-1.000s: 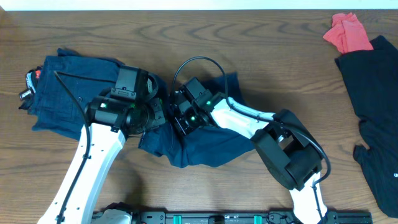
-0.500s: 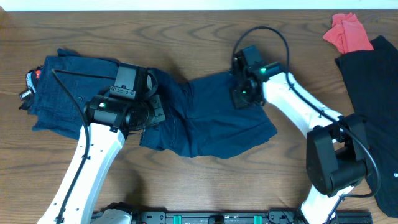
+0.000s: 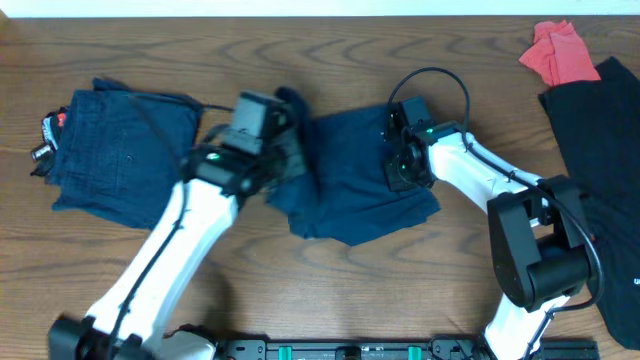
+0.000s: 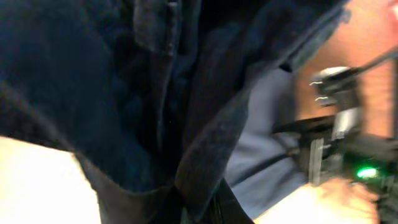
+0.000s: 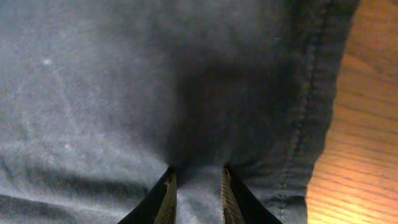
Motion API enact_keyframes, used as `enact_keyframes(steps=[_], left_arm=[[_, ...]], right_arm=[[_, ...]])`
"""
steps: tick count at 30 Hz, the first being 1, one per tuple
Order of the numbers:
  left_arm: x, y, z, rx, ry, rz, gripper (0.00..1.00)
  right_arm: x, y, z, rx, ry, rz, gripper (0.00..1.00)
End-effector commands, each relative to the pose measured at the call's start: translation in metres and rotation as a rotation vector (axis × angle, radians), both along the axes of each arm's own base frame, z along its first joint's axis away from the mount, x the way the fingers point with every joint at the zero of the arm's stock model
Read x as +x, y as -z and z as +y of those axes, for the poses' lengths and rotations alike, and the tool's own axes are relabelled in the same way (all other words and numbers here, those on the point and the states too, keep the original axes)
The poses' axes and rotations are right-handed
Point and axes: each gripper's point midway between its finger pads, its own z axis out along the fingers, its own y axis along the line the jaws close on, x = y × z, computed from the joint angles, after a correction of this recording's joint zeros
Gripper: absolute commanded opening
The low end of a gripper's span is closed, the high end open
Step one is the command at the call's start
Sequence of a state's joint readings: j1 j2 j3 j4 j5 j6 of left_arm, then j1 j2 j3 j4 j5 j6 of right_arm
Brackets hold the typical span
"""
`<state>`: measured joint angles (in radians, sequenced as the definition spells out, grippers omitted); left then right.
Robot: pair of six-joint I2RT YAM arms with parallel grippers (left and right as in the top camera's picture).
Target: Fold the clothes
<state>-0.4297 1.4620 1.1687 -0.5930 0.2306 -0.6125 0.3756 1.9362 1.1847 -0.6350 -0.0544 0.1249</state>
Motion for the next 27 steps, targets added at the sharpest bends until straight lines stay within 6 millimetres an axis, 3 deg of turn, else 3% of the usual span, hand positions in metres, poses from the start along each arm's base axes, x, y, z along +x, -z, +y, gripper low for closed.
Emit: enact_keyframes(steps=[1,5,10,12,15,17,21,25,27], left_arm=[[0.002,-0.004,-0.049,-0.131,0.033,0.02,0.06],[0.013,0.005,-0.086,-0.177,0.061,-0.015,0.06],[0.018,0.014,-0.105,-0.227,0.041,0.001,0.08],[0.019,0.011,-0.111,-0.244,0.044,-0.01,0.17],[0.019,0.007,-0.116,-0.258,0.054,-0.027,0.5],[0.015,0.004,-0.121,-0.288,0.083,-0.015,0.59],[0.014,-0.006,-0.124,-0.333,0.155,-0.029,0.63],[0.028,-0.007,-0.087,-0.255,0.172,-0.079,0.63],[0.04,-0.008,-0.061,-0.229,0.136,-0.093,0.63]], right_arm=[[-0.044,0.036,0.014,0.025,0.004,0.154,0.23],[-0.045,0.037,0.014,0.024,0.023,0.163,0.23],[-0.045,0.037,0.012,0.019,0.032,0.165,0.25],[-0.045,0.037,0.011,0.011,0.045,0.162,0.25],[-0.043,0.036,0.009,0.004,0.068,0.159,0.25],[-0.04,0.032,0.006,0.006,0.104,0.153,0.25],[-0.021,0.001,-0.02,-0.018,0.255,0.099,0.27],[0.007,-0.063,-0.057,-0.042,0.353,-0.04,0.28],[0.018,-0.097,-0.061,0.003,0.357,-0.123,0.31]])
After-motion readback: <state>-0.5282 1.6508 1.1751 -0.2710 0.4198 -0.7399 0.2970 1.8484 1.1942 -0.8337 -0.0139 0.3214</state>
